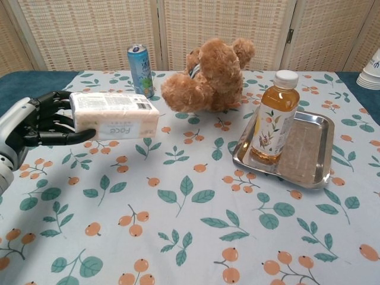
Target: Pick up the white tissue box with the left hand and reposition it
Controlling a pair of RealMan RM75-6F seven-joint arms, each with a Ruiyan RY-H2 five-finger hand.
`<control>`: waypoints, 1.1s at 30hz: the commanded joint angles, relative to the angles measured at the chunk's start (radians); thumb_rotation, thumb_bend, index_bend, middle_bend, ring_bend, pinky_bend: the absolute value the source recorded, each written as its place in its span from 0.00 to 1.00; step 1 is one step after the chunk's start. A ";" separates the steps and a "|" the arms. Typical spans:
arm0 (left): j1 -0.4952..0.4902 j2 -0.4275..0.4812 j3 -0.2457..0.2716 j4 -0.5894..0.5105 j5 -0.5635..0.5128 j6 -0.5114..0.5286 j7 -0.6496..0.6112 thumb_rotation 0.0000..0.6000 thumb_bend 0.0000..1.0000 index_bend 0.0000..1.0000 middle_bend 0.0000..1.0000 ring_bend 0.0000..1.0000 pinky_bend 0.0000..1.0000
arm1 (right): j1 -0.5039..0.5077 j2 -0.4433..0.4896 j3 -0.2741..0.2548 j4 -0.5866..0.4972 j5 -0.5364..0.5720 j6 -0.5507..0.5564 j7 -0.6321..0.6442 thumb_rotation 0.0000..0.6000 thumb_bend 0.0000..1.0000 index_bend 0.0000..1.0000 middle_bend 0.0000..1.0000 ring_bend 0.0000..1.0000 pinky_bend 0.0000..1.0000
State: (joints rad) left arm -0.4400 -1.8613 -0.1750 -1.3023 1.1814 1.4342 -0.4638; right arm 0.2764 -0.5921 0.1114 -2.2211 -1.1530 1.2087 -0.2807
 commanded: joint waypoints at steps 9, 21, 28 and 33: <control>0.027 -0.077 0.027 0.166 0.084 -0.053 -0.026 1.00 0.14 0.34 0.51 0.37 0.38 | 0.006 -0.005 0.000 0.005 0.015 -0.002 -0.008 1.00 0.12 0.17 0.05 0.00 0.00; 0.054 -0.092 0.011 0.227 0.104 -0.095 -0.052 1.00 0.14 0.33 0.50 0.36 0.38 | 0.010 -0.008 -0.002 0.006 0.021 -0.003 -0.014 1.00 0.12 0.17 0.05 0.00 0.00; 0.064 -0.082 -0.003 0.221 0.104 -0.122 -0.048 1.00 0.14 0.29 0.46 0.32 0.37 | 0.010 -0.011 -0.004 0.005 0.019 -0.002 -0.018 1.00 0.12 0.17 0.05 0.00 0.00; 0.071 -0.080 -0.011 0.213 0.098 -0.138 -0.041 1.00 0.13 0.26 0.43 0.30 0.36 | 0.011 -0.011 -0.005 0.005 0.019 -0.001 -0.020 1.00 0.12 0.17 0.05 0.00 0.00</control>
State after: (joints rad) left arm -0.3696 -1.9411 -0.1853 -1.0886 1.2805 1.2972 -0.5058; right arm 0.2870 -0.6032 0.1062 -2.2165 -1.1337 1.2076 -0.3006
